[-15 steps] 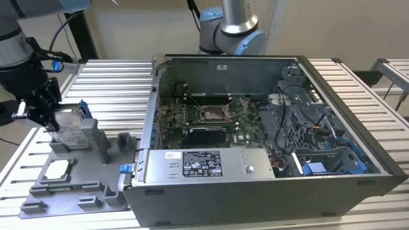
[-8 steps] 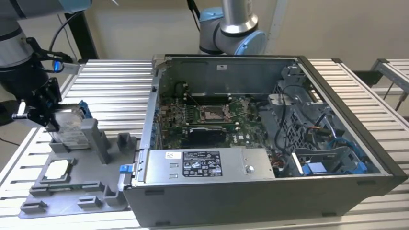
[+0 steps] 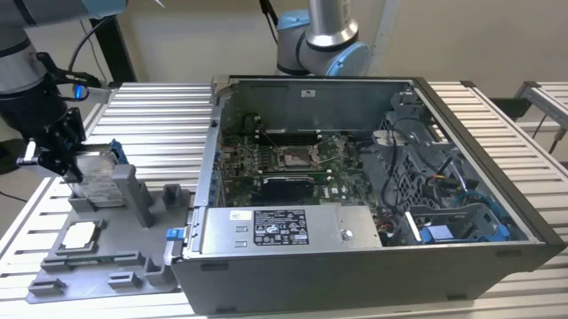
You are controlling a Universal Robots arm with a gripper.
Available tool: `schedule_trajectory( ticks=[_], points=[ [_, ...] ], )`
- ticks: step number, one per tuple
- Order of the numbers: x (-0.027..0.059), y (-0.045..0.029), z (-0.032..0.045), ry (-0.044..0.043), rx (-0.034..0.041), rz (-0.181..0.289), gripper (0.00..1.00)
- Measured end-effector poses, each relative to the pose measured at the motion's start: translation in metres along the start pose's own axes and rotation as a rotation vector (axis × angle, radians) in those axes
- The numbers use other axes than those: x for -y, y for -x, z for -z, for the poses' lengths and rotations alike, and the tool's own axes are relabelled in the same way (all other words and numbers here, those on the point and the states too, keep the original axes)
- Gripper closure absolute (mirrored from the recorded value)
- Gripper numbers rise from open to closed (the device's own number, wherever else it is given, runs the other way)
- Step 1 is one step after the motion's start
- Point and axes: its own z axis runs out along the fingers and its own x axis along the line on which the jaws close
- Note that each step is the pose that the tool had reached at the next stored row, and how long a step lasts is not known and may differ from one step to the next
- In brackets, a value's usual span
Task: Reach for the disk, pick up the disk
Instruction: 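Pick up the disk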
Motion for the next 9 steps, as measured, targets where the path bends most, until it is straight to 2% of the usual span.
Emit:
schedule_trajectory(
  ticks=[3,6,9],
  points=[
    [0.0001,0.0000,0.0016,-0.0008,0.0004,0.000,1.00],
    [0.0002,0.0000,0.0105,-0.0002,0.0002,0.000,1.00],
    [0.0002,0.0000,0.0158,-0.0001,0.0000,0.000,1.00]
  ],
)
